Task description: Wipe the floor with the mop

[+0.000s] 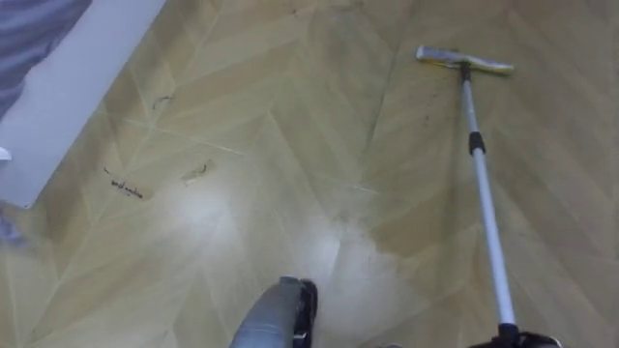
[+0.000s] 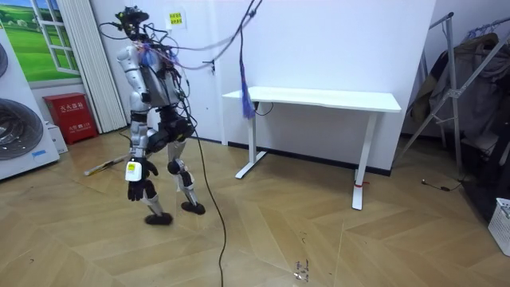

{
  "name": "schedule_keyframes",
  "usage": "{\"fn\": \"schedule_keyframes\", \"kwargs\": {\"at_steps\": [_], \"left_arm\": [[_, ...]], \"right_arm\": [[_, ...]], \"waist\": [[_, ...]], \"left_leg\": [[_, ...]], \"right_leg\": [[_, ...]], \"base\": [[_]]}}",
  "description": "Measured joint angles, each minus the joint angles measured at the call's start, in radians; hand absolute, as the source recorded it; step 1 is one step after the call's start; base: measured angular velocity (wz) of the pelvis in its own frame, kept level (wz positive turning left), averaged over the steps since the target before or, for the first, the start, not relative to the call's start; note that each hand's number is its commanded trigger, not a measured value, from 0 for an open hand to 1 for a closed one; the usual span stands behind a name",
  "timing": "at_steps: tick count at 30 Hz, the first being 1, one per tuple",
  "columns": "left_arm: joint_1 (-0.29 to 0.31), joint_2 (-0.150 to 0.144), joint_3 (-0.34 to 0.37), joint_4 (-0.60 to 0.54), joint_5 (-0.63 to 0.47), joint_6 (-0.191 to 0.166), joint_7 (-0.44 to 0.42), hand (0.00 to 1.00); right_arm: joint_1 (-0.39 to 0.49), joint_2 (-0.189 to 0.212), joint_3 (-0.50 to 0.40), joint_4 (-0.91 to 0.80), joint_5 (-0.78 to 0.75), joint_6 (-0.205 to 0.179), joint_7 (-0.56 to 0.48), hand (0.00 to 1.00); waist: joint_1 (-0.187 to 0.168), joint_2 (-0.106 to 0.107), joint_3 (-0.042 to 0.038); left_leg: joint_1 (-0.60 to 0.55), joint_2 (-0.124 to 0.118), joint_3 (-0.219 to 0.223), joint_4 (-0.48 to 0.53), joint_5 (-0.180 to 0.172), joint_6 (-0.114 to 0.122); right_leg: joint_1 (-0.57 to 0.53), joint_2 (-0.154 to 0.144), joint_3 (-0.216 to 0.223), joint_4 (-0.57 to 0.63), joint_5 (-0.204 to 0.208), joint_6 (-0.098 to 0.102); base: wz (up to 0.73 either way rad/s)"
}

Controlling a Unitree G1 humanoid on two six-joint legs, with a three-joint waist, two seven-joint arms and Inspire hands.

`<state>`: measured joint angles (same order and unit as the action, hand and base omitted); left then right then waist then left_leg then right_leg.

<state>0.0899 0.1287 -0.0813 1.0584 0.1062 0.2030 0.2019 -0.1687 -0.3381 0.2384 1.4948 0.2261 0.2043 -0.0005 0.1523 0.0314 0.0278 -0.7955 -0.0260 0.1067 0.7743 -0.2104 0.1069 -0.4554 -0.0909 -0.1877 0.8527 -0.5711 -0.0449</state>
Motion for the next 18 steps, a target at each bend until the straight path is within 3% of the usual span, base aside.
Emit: {"fn": "schedule_keyframes", "kwargs": {"at_steps": [1,2,4,5,7,10,11,12,13,14,15,16,18], "left_arm": [[-0.005,-0.001,0.001,0.0,0.0,-0.001,0.0,0.0],[-0.011,0.001,0.006,0.001,0.001,-0.002,0.001,0.0],[-0.026,-0.002,0.023,0.009,0.005,-0.017,0.008,0.0],[-0.03,-0.001,0.032,0.0,0.007,-0.029,0.014,0.0],[-0.033,-0.001,0.033,-0.02,0.005,-0.04,0.028,0.0],[-0.031,-0.007,0.026,-0.04,0.005,-0.042,0.04,0.0],[-0.03,-0.007,0.019,-0.041,0.006,-0.041,0.046,0.0],[-0.025,0.0,0.022,-0.04,0.004,-0.041,0.054,0.0],[-0.021,0.005,0.022,-0.039,0.004,-0.04,0.057,0.0],[-0.012,0.004,0.023,-0.038,0.005,-0.032,0.063,0.0],[-0.009,0.002,0.023,-0.032,0.005,-0.026,0.065,0.0],[-0.01,0.003,0.022,-0.025,-0.001,-0.022,0.066,0.0],[-0.015,0.005,0.022,-0.024,-0.04,-0.003,0.081,0.0]], "right_arm": [[0.021,-0.003,0.004,0.001,0.0,0.0,-0.002,1.0],[0.062,-0.006,0.004,0.001,0.0,0.0,-0.004,1.0],[0.124,-0.004,0.004,0.002,0.004,0.0,-0.008,1.0],[0.156,0.008,0.004,0.001,0.009,0.0,-0.008,1.0],[0.192,0.03,0.009,0.0,0.03,0.0,-0.01,1.0],[0.23,0.062,0.013,-0.02,0.039,0.0,-0.011,1.0],[0.24,0.074,0.013,-0.02,0.038,0.0,-0.011,1.0],[0.242,0.092,0.009,-0.02,0.031,0.0,-0.011,1.0],[0.245,0.1,0.008,-0.02,0.029,0.0,-0.011,1.0],[0.262,0.11,0.006,-0.021,0.029,0.001,-0.008,1.0],[0.257,0.111,0.002,-0.022,0.023,0.009,-0.007,1.0],[0.249,0.11,0.003,-0.022,0.023,0.01,-0.008,1.0],[0.178,0.097,-0.008,-0.011,0.017,0.024,-0.013,1.0]], "waist": [[-0.009,0.001,-0.0011],[-0.026,0.0,-0.0032],[-0.045,0.021,-0.017],[-0.056,0.027,-0.0203],[-0.072,0.038,-0.0236],[-0.098,0.042,-0.0154],[-0.112,0.044,-0.0188],[-0.12,0.036,-0.0146],[-0.122,0.031,-0.0118],[-0.118,0.026,-0.0185],[-0.106,0.023,-0.0171],[-0.1,0.018,-0.0148],[-0.084,0.009,-0.0122]], "left_leg": [[0.014,-0.013,0.005,0.0,-0.016,0.006],[0.039,-0.032,0.027,0.004,-0.039,0.024],[0.066,-0.041,0.03,0.024,-0.09,0.04],[0.093,-0.045,0.026,0.02,-0.114,0.042],[0.124,-0.059,-0.009,0.002,-0.133,0.039],[0.171,-0.06,-0.043,-0.047,-0.142,0.026],[0.186,-0.061,-0.054,-0.057,-0.146,0.018],[0.205,-0.059,-0.059,-0.057,-0.161,0.005],[0.212,-0.055,-0.063,-0.048,-0.175,-0.004],[0.217,-0.046,-0.078,-0.014,-0.204,-0.027],[0.219,-0.032,-0.083,0.025,-0.222,-0.05],[0.218,-0.027,-0.085,0.049,-0.226,-0.057],[0.187,0.007,-0.078,0.201,-0.222,-0.076]], "right_leg": [[0.0,-0.012,0.009,0.021,0.002,0.005],[-0.016,-0.037,0.027,0.098,0.028,0.046],[-0.059,-0.044,0.065,0.221,0.113,0.057],[-0.089,-0.04,0.098,0.287,0.186,0.066],[-0.132,-0.02,0.127,0.316,0.193,0.069],[-0.251,-0.006,0.127,0.185,0.17,0.067],[-0.276,-0.015,0.132,0.061,0.175,0.065],[-0.293,-0.015,0.136,-0.059,0.21,0.061],[-0.297,-0.014,0.135,-0.082,0.248,0.059],[-0.285,-0.009,0.122,-0.084,0.29,0.044],[-0.272,0.005,0.098,-0.063,0.287,0.016],[-0.267,0.006,0.086,-0.05,0.278,0.004],[-0.247,0.015,0.059,0.016,0.211,-0.024]], "base": [[0.11],[0.1],[0.0],[-0.17],[-0.23],[-0.11],[0.13],[0.09],[0.1],[0.04],[0.0],[-0.08],[0.06]]}}
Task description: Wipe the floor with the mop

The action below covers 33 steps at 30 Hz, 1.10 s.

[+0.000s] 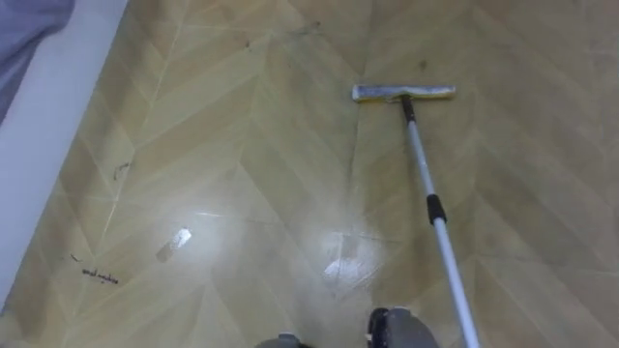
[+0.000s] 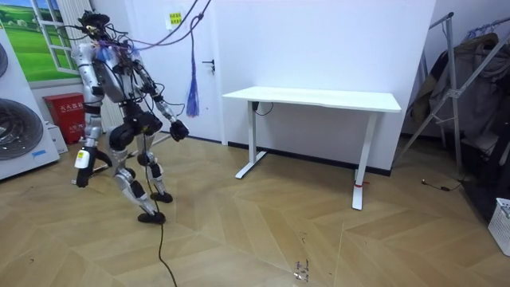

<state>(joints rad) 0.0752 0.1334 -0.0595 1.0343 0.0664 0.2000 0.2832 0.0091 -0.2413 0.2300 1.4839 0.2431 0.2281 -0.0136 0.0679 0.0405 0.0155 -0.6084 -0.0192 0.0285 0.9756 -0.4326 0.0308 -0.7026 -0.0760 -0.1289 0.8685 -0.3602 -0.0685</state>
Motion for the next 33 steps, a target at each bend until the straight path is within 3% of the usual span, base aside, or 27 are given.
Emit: {"fn": "schedule_keyframes", "kwargs": {"at_steps": [1,2,3,4,5,6,7,9,11,12,13,14,15,17,18,19,20,21,22,23,25,26,27,28,30,32,33], "left_arm": [[0.0,0.001,-0.004,-0.003,-0.006,0.002,0.007,0.0],[0.0,0.009,-0.016,-0.009,-0.038,0.0,0.026,0.0],[-0.001,0.019,-0.022,-0.012,-0.066,-0.003,0.039,0.0],[-0.002,0.022,-0.023,-0.016,-0.078,-0.005,0.044,0.0],[0.001,0.029,-0.026,-0.036,-0.103,-0.007,0.057,0.0],[0.003,0.036,-0.043,-0.049,-0.123,-0.009,0.059,0.0],[0.004,0.038,-0.043,-0.053,-0.122,-0.009,0.059,0.0],[0.013,0.038,-0.043,-0.071,-0.118,-0.006,0.059,0.0],[0.044,0.038,-0.039,-0.078,-0.111,-0.001,0.045,0.0],[0.06,0.039,-0.034,-0.079,-0.098,0.001,0.032,0.0],[0.066,0.039,-0.034,-0.079,-0.095,0.003,0.027,0.0],[0.072,0.039,-0.033,-0.078,-0.094,0.004,0.011,0.0],[0.073,0.039,-0.03,-0.078,-0.092,0.003,0.007,0.0],[0.069,0.028,-0.029,-0.078,-0.091,0.001,0.006,0.0],[0.063,0.025,-0.028,-0.083,-0.092,-0.006,0.006,0.0],[0.06,0.024,-0.028,-0.086,-0.092,-0.011,0.006,0.0],[0.058,0.025,-0.026,-0.092,-0.092,-0.021,0.009,0.0],[0.053,0.024,-0.026,-0.091,-0.092,-0.034,0.012,0.0],[0.051,0.021,-0.025,-0.089,-0.093,-0.039,0.012,0.0],[0.05,0.013,-0.026,-0.09,-0.093,-0.049,0.012,0.0],[0.049,0.004,-0.032,-0.093,-0.093,-0.055,0.012,0.0],[0.05,0.003,-0.036,-0.09,-0.095,-0.053,0.011,0.0],[0.051,0.003,-0.034,-0.089,-0.095,-0.051,0.013,0.0],[0.053,0.0,-0.033,-0.084,-0.095,-0.049,0.015,0.0],[0.068,-0.001,-0.034,-0.062,-0.094,-0.035,0.016,0.0],[0.067,0.0,-0.035,-0.037,-0.099,-0.02,0.016,0.0],[0.064,0.0,-0.035,-0.033,-0.102,-0.012,0.015,0.0]], "right_arm": [[-0.026,-0.005,-0.002,0.007,-0.003,0.009,-0.002,1.0],[-0.087,-0.017,-0.007,0.024,-0.008,0.014,-0.008,1.0],[-0.153,-0.03,-0.009,0.029,-0.008,0.013,-0.015,1.0],[-0.185,-0.038,-0.009,0.028,-0.008,0.013,-0.018,1.0],[-0.251,-0.053,-0.004,0.025,-0.004,0.012,-0.019,1.0],[-0.3,-0.068,0.016,0.018,0.014,0.007,-0.019,1.0],[-0.317,-0.073,0.022,0.012,0.029,0.001,-0.018,1.0],[-0.362,-0.081,0.023,-0.018,0.063,-0.021,-0.005,1.0],[-0.357,-0.078,0.019,-0.048,0.111,-0.05,0.02,1.0],[-0.329,-0.078,0.022,-0.048,0.142,-0.061,0.028,1.0],[-0.308,-0.08,0.022,-0.048,0.157,-0.064,0.032,1.0],[-0.259,-0.085,0.023,-0.048,0.175,-0.073,0.039,1.0],[-0.198,-0.088,0.022,-0.041,0.176,-0.083,0.039,1.0],[-0.109,-0.107,0.021,-0.015,0.174,-0.084,0.031,1.0],[-0.058,-0.11,0.023,0.01,0.173,-0.08,0.012,1.0],[-0.031,-0.109,0.025,0.017,0.172,-0.076,0.004,1.0],[0.012,-0.096,0.026,0.024,0.166,-0.063,0.0,1.0],[0.045,-0.08,0.025,0.024,0.169,-0.055,0.0,1.0],[0.054,-0.073,0.025,0.024,0.172,-0.055,0.0,1.0],[0.072,-0.057,0.025,0.023,0.173,-0.055,-0.001,1.0],[0.1,-0.032,0.024,0.018,0.173,-0.055,-0.009,1.0],[0.101,-0.019,0.024,0.016,0.174,-0.055,-0.011,1.0],[0.1,-0.007,0.024,0.015,0.174,-0.055,-0.013,1.0],[0.101,-0.003,0.023,0.015,0.173,-0.054,-0.014,1.0],[0.091,0.004,0.007,-0.01,0.144,-0.028,-0.022,1.0],[0.05,-0.001,0.004,-0.011,0.134,-0.008,-0.03,1.0],[0.007,-0.007,0.0,-0.014,0.122,0.01,-0.039,1.0]], "waist": [[0.007,-0.002,0.0008],[0.024,-0.017,0.0078],[0.041,-0.029,0.0083],[0.053,-0.038,0.0088],[0.079,-0.052,0.0157],[0.099,-0.068,0.0219],[0.109,-0.064,0.0184],[0.131,-0.077,0.023],[0.132,-0.078,0.0204],[0.13,-0.07,0.0179],[0.127,-0.061,0.0165],[0.12,-0.045,0.0144],[0.108,-0.042,0.0069],[0.086,-0.02,-0.0038],[0.066,0.0,-0.0102],[0.055,0.007,-0.0148],[0.042,0.015,-0.0188],[0.026,0.035,-0.0216],[0.019,0.043,-0.0149],[0.0,0.053,-0.0071],[-0.024,0.061,-0.0063],[-0.036,0.06,-0.0058],[-0.036,0.052,-0.0043],[-0.036,0.051,-0.0036],[-0.03,0.041,-0.0024],[-0.032,0.03,-0.0026],[-0.03,0.03,-0.004]], "left_leg": [[-0.013,0.013,0.005,0.053,0.007,-0.011],[-0.051,0.032,0.001,0.17,0.049,-0.043],[-0.095,0.046,-0.002,0.273,0.118,-0.052],[-0.116,0.051,-0.004,0.316,0.157,-0.054],[-0.16,0.067,-0.008,0.393,0.246,-0.055],[-0.204,0.072,-0.028,0.456,0.307,-0.058],[-0.223,0.073,-0.027,0.476,0.306,-0.058],[-0.276,0.074,-0.009,0.448,0.271,-0.037],[-0.283,0.044,0.021,0.215,0.203,-0.043],[-0.262,0.034,0.029,0.052,0.202,-0.042],[-0.251,0.024,0.026,-0.02,0.203,-0.042],[-0.228,0.014,0.038,-0.114,0.214,-0.017],[-0.205,0.0,0.051,-0.125,0.192,0.027],[-0.172,-0.025,0.07,-0.121,0.156,0.083],[-0.151,-0.046,0.076,-0.11,0.136,0.108],[-0.14,-0.052,0.077,-0.108,0.122,0.114],[-0.116,-0.065,0.075,-0.11,0.098,0.119],[-0.092,-0.066,0.073,-0.114,0.074,0.121],[-0.077,-0.067,0.073,-0.118,0.065,0.122],[-0.055,-0.066,0.073,-0.127,0.055,0.123],[-0.031,-0.065,0.073,-0.14,0.038,0.124],[-0.024,-0.065,0.073,-0.147,0.028,0.119],[-0.015,-0.062,0.074,-0.146,0.012,0.109],[-0.008,-0.057,0.07,-0.143,0.002,0.103],[0.029,-0.039,0.049,-0.141,-0.036,0.068],[0.053,-0.025,0.031,-0.132,-0.062,0.049],[0.059,-0.022,0.009,-0.124,-0.074,0.036]], "right_leg": [[0.003,0.005,-0.001,0.019,-0.019,-0.008],[0.008,0.015,0.001,0.065,-0.059,-0.028],[0.01,0.027,0.004,0.102,-0.087,-0.041],[0.011,0.034,0.008,0.116,-0.099,-0.046],[0.012,0.058,0.024,0.139,-0.115,-0.058],[0.014,0.081,0.029,0.154,-0.127,-0.062],[0.014,0.085,0.028,0.162,-0.135,-0.066],[0.02,0.098,0.027,0.166,-0.147,-0.077],[0.063,0.107,0.026,0.137,-0.164,-0.079],[0.098,0.113,0.024,0.109,-0.175,-0.077],[0.12,0.113,0.017,0.092,-0.179,-0.076],[0.161,0.113,0.007,0.063,-0.191,-0.071],[0.19,0.098,0.012,0.048,-0.205,-0.056],[0.208,0.067,0.016,0.097,-0.206,-0.031],[0.179,0.034,0.015,0.193,-0.166,0.023],[0.159,0.023,0.016,0.242,-0.135,0.038],[0.123,0.012,0.03,0.328,-0.057,0.06],[0.093,0.017,0.048,0.373,-0.029,0.078],[0.077,0.018,0.057,0.371,-0.031,0.081],[0.029,0.018,0.074,0.349,-0.038,0.082],[-0.043,0.016,0.099,0.231,-0.039,0.081],[-0.083,0.006,0.101,0.105,-0.027,0.077],[-0.11,0.003,0.104,-0.007,0.025,0.069],[-0.12,0.0,0.102,-0.03,0.051,0.065],[-0.084,0.007,0.065,-0.054,0.079,0.037],[-0.056,0.006,0.029,-0.048,0.095,0.016],[-0.044,0.009,0.008,-0.041,0.079,-0.006]], "base": [[0.0],[-0.14],[-0.19],[-0.29],[-0.29],[-0.22],[-0.07],[-0.05],[-0.02],[0.0],[0.04],[0.1],[0.17],[0.27],[0.28],[0.17],[-0.03],[-0.14],[-0.17],[-0.04],[0.03],[-0.04],[-0.03],[-0.03],[-0.08],[0.05],[0.2]]}}
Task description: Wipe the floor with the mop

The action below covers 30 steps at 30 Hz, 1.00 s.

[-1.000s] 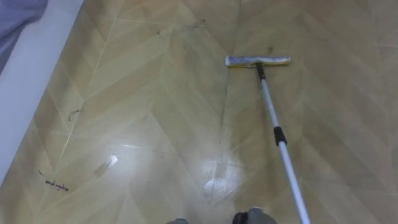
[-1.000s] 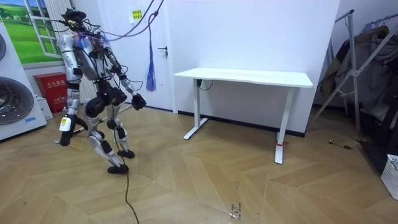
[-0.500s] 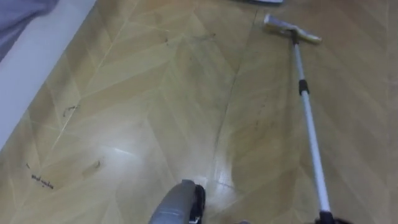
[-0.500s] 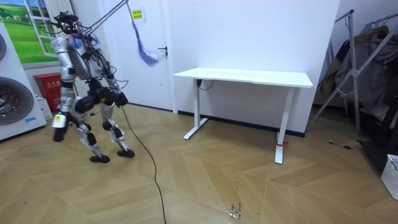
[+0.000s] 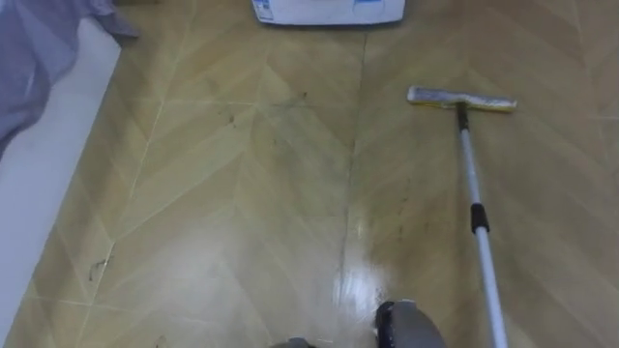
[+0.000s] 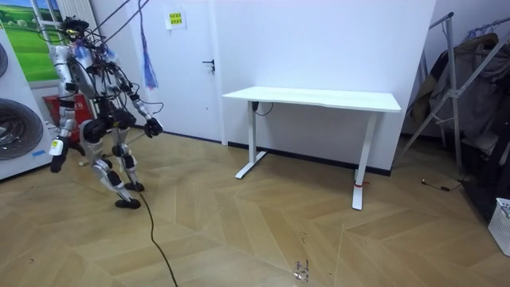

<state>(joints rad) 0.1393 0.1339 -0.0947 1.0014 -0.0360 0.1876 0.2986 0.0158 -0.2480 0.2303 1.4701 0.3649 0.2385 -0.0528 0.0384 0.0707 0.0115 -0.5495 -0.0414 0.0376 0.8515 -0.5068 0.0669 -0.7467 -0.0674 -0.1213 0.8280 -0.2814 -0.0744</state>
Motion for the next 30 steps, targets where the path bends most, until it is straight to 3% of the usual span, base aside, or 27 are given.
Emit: {"fn": "schedule_keyframes", "kwargs": {"at_steps": [1,2,4,5,7,8,10,11,12,16,19,24,30], "left_arm": [[-0.004,0.002,0.002,0.0,0.0,0.002,0.0,0.0],[-0.01,0.002,0.002,-0.001,-0.002,0.005,0.001,0.0],[-0.021,0.004,-0.007,-0.008,-0.004,0.006,0.004,0.0],[-0.021,0.006,-0.007,-0.018,-0.005,0.01,0.005,0.0],[-0.036,0.014,-0.009,-0.02,-0.012,0.011,0.008,0.0],[-0.047,0.021,-0.01,-0.024,-0.012,0.007,0.021,0.0],[-0.049,0.029,-0.027,-0.039,-0.007,-0.004,0.024,0.0],[-0.055,0.029,-0.028,-0.036,-0.001,-0.007,0.023,0.0],[-0.053,0.031,-0.027,-0.029,0.004,-0.006,0.023,0.0],[-0.069,0.04,-0.025,-0.012,0.008,-0.008,0.019,0.0],[-0.074,0.038,-0.019,0.011,0.011,-0.016,0.005,0.0],[-0.074,0.031,0.003,0.079,0.01,-0.055,-0.025,0.0],[0.02,0.023,0.095,0.079,0.01,-0.072,-0.025,0.0]], "right_arm": [[-0.029,-0.004,-0.006,0.002,-0.008,0.012,-0.004,1.0],[-0.09,-0.019,-0.016,0.011,-0.018,0.019,-0.013,1.0],[-0.186,-0.049,-0.017,0.016,-0.025,0.019,-0.029,1.0],[-0.25,-0.069,-0.017,0.016,-0.023,0.018,-0.033,1.0],[-0.336,-0.085,-0.011,0.005,-0.019,-0.001,-0.033,1.0],[-0.373,-0.09,-0.014,-0.018,-0.007,-0.006,-0.031,1.0],[-0.423,-0.094,-0.02,-0.038,0.024,-0.023,-0.018,1.0],[-0.432,-0.093,-0.028,-0.039,0.028,-0.037,-0.01,1.0],[-0.427,-0.088,-0.028,-0.04,0.035,-0.047,-0.006,1.0],[-0.347,-0.088,-0.023,-0.029,0.029,-0.064,0.019,1.0],[-0.246,-0.08,-0.016,-0.028,0.024,-0.077,0.034,1.0],[-0.103,-0.02,-0.006,-0.012,0.024,-0.126,0.062,1.0],[0.009,-0.008,-0.027,0.021,-0.163,-0.138,0.054,1.0]], "waist": [[0.002,-0.005,0.0014],[0.006,-0.012,0.0081],[0.028,-0.026,0.0176],[0.053,-0.033,0.021],[0.075,-0.052,0.027],[0.079,-0.067,0.0275],[0.088,-0.073,0.0274],[0.103,-0.076,0.028],[0.11,-0.079,0.0252],[0.108,-0.072,0.023],[0.103,-0.056,0.0185],[0.059,-0.044,0.0049],[0.011,-0.066,-0.0154]], "left_leg": [[0.004,0.0,0.0,0.002,-0.002,-0.003],[-0.002,0.01,-0.001,0.026,-0.002,-0.009],[-0.032,0.03,0.0,0.114,0.019,-0.045],[-0.059,0.044,-0.001,0.185,0.044,-0.075],[-0.094,0.056,-0.005,0.242,0.081,-0.088],[-0.12,0.06,-0.014,0.212,0.079,-0.091],[-0.16,0.059,-0.011,0.096,0.081,-0.094],[-0.164,0.056,-0.008,0.004,0.119,-0.07],[-0.138,0.051,-0.007,-0.028,0.151,-0.041],[-0.066,0.052,0.002,-0.118,0.168,-0.016],[0.034,0.048,0.003,-0.189,0.168,-0.013],[0.264,0.037,0.017,-0.388,0.198,-0.007],[0.499,0.017,0.042,-0.577,0.241,-0.02]], "right_leg": [[0.002,-0.001,-0.002,0.008,-0.01,-0.005],[0.005,0.005,-0.01,0.017,-0.03,-0.005],[0.011,0.013,-0.02,0.036,-0.049,-0.026],[0.017,0.027,-0.02,0.047,-0.063,-0.034],[0.023,0.04,-0.014,0.047,-0.071,-0.042],[0.023,0.042,-0.013,0.038,-0.068,-0.039],[0.029,0.046,-0.013,0.017,-0.063,-0.035],[0.047,0.049,-0.01,0.0,-0.061,-0.031],[0.072,0.051,-0.005,-0.023,-0.057,-0.024],[0.155,0.06,-0.024,-0.134,-0.034,-0.001],[0.266,0.053,-0.035,-0.219,-0.022,0.011],[0.485,0.055,-0.053,-0.403,0.017,0.023],[0.661,0.052,-0.046,-0.514,0.021,0.03]], "base": [[0.22],[0.18],[0.03],[-0.13],[0.04],[0.37],[0.35],[0.17],[0.18],[0.16],[-0.07],[-0.1],[-0.16]]}}
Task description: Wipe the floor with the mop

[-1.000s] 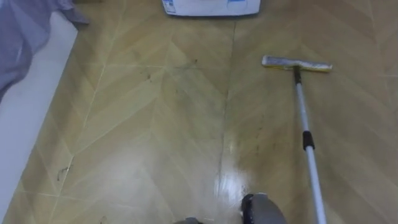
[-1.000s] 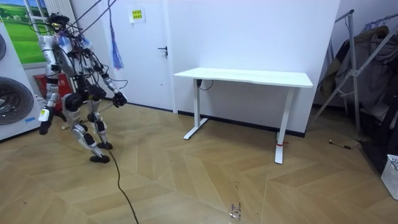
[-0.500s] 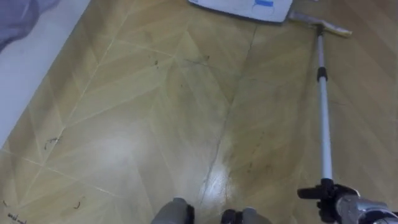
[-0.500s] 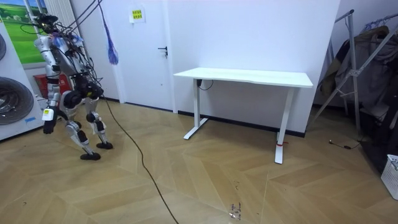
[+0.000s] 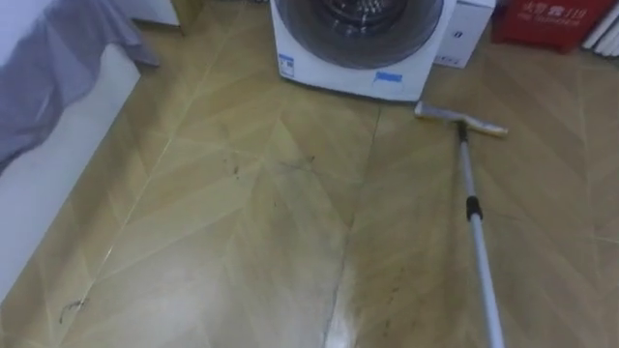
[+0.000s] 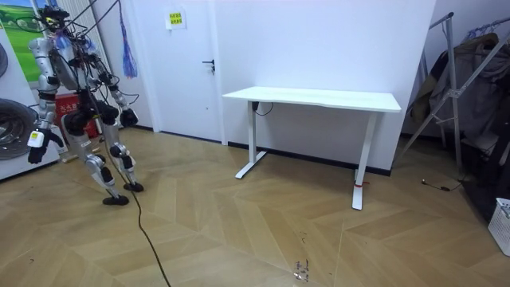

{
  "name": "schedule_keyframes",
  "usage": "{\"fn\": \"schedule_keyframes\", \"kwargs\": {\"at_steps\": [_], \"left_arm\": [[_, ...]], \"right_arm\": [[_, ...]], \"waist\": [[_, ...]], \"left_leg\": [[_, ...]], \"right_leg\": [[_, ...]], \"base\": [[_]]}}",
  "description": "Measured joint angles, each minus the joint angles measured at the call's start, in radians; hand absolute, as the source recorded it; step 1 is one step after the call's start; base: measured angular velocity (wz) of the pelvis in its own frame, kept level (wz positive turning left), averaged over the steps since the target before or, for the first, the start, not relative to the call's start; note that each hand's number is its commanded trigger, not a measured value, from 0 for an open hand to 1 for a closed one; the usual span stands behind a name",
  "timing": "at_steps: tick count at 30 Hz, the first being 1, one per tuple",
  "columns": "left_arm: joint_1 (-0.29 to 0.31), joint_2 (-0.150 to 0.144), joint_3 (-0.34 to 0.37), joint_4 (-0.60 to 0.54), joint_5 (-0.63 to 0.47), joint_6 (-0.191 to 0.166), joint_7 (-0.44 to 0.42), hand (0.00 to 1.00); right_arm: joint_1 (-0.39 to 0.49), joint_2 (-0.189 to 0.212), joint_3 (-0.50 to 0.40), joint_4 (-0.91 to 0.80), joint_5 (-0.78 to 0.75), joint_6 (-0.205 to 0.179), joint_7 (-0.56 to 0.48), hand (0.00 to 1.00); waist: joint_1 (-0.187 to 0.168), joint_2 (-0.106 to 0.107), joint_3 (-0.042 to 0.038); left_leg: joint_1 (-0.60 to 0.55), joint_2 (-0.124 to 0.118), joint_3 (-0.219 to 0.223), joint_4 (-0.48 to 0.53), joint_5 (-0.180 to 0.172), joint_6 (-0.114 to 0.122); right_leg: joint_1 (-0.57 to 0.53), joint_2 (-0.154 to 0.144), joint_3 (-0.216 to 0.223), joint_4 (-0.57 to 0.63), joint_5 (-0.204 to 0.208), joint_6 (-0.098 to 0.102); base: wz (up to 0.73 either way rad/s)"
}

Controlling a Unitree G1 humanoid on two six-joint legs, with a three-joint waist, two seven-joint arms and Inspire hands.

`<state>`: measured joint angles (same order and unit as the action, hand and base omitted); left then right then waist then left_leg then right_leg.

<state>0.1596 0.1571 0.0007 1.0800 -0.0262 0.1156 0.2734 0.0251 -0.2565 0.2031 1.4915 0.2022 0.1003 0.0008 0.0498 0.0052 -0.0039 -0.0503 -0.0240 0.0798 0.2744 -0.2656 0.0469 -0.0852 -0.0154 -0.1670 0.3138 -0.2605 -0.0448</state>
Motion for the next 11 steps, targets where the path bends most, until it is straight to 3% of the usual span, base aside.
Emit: {"fn": "schedule_keyframes", "kwargs": {"at_steps": [6,8,11], "left_arm": [[0.044,-0.01,0.04,0.0,0.073,0.022,-0.013,0.0],[0.045,-0.011,0.04,0.001,0.087,0.033,-0.024,0.0],[0.054,-0.012,0.04,0.001,0.136,0.051,-0.039,0.0]], "right_arm": [[0.056,0.038,-0.008,-0.019,-0.058,0.035,0.005,1.0],[0.056,0.051,-0.009,-0.023,-0.059,0.044,0.006,1.0],[0.057,0.075,-0.01,-0.023,-0.059,0.07,0.02,1.0]], "waist": [[-0.016,-0.032,0.0002],[-0.019,-0.032,0.0013],[-0.02,-0.045,0.0078]], "left_leg": [[0.087,0.005,0.004,-0.039,0.001,-0.002],[0.101,0.011,0.004,-0.04,0.001,-0.003],[0.147,0.012,0.007,-0.048,0.001,-0.003]], "right_leg": [[0.076,0.013,0.008,-0.04,0.001,-0.001],[0.089,0.015,0.017,-0.041,0.002,-0.003],[0.132,0.018,0.031,-0.052,0.002,-0.003]], "base": [[-0.12],[-0.13],[-0.06]]}}
